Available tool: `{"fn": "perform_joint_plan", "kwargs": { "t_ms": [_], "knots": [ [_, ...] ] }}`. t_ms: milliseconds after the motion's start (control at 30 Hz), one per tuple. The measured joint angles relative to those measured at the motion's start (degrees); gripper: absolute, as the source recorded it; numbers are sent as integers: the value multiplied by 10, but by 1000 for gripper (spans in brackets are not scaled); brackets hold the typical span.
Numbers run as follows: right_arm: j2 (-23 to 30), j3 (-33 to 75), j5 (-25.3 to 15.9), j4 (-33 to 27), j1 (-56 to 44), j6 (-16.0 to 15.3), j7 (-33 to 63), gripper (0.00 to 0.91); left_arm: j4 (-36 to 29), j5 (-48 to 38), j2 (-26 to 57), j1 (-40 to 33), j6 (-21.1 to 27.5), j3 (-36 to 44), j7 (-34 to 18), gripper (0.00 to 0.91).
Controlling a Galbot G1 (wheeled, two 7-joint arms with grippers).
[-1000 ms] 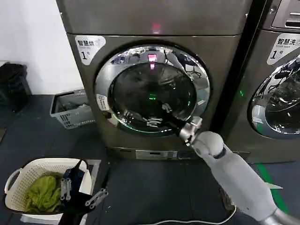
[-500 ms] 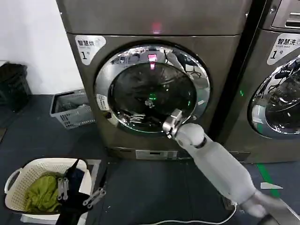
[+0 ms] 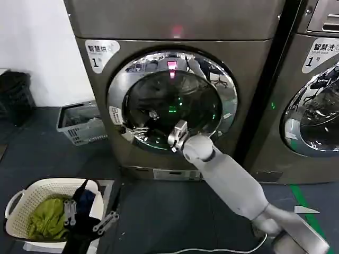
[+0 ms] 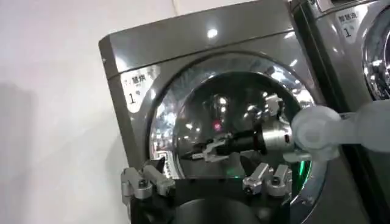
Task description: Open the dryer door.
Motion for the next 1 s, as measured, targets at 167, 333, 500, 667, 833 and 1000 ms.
{"fn": "perform_joint_plan", "kwargs": {
  "t_ms": [167, 333, 500, 667, 833, 1000],
  "knots": [
    [18, -7, -2, -26, 12, 3, -6, 907, 0, 0, 0, 1, 0, -1, 0, 907],
    [33, -13, -3, -49, 23, 6, -16, 907, 0, -1, 0, 1, 0, -1, 0, 907],
    [39, -19, 1, -65, 32, 9, -45, 907, -2, -1, -1, 3, 0, -1, 0, 907],
    [36, -21, 11, -72, 35, 10, -84, 907, -3, -1, 0, 5, 0, -1, 0, 907],
    [25, -25, 43, -64, 35, 13, -139, 907, -4, -1, 0, 6, 0, -2, 0, 907],
    [10, -31, 87, -50, 39, 15, -191, 907, -4, -8, 1, 2, 2, -8, 0, 907]
  ]
}}
